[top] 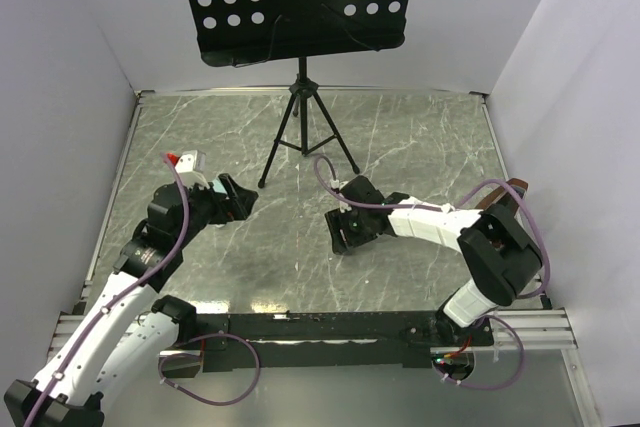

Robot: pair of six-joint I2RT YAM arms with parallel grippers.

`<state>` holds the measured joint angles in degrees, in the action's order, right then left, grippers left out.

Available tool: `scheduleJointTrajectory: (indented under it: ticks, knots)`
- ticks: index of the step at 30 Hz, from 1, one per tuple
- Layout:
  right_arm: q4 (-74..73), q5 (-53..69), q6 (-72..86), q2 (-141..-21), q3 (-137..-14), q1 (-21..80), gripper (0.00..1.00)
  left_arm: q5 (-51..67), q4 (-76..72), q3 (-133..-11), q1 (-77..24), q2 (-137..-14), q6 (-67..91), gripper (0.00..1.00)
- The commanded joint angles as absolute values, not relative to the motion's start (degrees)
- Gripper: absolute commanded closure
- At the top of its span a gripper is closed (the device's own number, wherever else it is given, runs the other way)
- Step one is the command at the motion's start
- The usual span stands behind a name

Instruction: Load the staples into the stapler

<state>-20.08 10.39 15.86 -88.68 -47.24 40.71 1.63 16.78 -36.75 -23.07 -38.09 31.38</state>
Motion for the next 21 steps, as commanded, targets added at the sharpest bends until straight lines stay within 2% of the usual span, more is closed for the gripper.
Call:
scheduleJointTrajectory:
  ticks: [1,13,21]
  knots:
    - [-15.47,12.74,19.86,-91.14,-48.69,41.92,0.31,0.35,14.50,-36.83,-23.29,-37.00,32.34,0.03]
    - [-14.94,16.96,20.83,-98.43,-58.09,47.81,0.30,0.70,14.68,-36.21,-23.20,-37.35,32.69,0.03]
    - [-19.77,12.83,14.68,-92.47,-59.07,44.75,0.32,3.86,13.80,-36.04,-23.29,-40.68,34.01,0.03]
